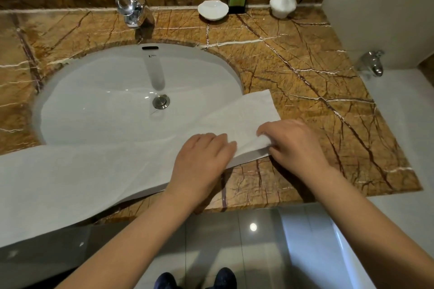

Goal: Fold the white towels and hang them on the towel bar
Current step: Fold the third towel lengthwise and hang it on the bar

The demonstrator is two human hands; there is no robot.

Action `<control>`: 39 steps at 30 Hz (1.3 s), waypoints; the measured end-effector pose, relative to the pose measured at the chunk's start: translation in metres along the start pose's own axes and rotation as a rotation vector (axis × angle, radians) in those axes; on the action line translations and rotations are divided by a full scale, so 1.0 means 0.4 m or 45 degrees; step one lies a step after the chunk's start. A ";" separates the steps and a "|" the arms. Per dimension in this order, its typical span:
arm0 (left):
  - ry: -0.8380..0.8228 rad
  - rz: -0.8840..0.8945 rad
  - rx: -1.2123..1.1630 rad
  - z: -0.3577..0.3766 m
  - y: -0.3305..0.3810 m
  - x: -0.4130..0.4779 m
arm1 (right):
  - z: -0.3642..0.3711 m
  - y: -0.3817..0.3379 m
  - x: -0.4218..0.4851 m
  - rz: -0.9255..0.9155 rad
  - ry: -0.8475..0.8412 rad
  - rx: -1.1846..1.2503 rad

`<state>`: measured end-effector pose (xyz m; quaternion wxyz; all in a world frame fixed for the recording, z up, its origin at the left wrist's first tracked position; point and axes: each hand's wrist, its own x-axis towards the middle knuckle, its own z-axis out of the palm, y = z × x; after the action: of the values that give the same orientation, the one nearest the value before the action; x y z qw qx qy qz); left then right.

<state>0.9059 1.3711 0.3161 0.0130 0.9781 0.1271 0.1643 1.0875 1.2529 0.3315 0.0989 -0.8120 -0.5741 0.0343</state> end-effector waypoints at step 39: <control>-0.439 0.209 -0.320 0.054 0.109 -0.019 | 0.051 0.103 -0.174 -0.183 0.413 -0.079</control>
<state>0.9166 1.3273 0.2964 0.1430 0.9894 0.0216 0.0099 1.0985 1.1770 0.2992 0.1673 -0.7664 -0.6081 -0.1218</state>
